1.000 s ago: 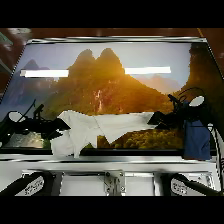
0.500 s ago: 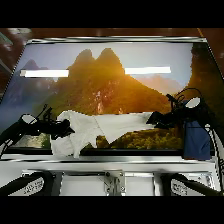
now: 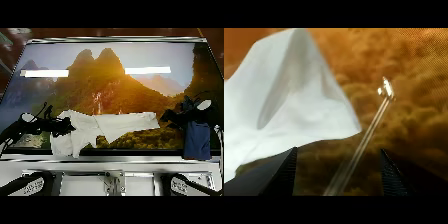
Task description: Fold the shirts.
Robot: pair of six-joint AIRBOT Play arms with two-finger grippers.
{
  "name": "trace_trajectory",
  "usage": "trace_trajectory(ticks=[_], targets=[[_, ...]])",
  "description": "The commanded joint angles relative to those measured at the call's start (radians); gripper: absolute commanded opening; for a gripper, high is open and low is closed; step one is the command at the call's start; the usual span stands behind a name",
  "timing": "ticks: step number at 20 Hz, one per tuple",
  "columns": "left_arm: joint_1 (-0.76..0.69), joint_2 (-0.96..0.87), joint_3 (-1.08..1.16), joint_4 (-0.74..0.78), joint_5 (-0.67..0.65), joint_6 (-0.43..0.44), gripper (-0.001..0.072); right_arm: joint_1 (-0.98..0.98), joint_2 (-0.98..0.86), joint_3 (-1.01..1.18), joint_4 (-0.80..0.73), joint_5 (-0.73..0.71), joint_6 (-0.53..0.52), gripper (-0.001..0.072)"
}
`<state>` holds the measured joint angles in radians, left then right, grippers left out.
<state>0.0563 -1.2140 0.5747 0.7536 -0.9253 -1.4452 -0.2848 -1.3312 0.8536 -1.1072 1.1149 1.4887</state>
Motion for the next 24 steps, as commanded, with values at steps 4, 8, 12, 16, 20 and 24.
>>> trace_trajectory(ticks=[4,8,12,16,20,24], targets=[[0.0,0.006,0.003,-0.011,-0.014,0.018,0.0041,-0.004,-0.106,-0.001,0.063,-0.001,0.012,0.0641],[0.0,0.006,0.02,-0.014,-0.017,0.021,0.0041,-0.004,-0.15,-0.001,0.103,-0.016,0.015,0.0641],[0.0,0.006,0.052,-0.014,-0.017,0.021,0.0041,-0.004,-0.177,-0.001,0.15,-0.021,0.012,0.0494],[0.0,0.006,0.091,-0.014,-0.017,0.021,0.0041,-0.002,-0.179,-0.002,0.157,-0.021,0.012,0.0363],[0.0,0.006,0.129,-0.014,-0.018,0.025,0.0041,0.007,-0.178,-0.002,0.194,-0.011,-0.029,0.0061],[0.001,0.046,0.212,-0.029,-0.09,0.099,0.004,0.007,-0.132,0.035,0.333,0.123,-0.21,0.006]])
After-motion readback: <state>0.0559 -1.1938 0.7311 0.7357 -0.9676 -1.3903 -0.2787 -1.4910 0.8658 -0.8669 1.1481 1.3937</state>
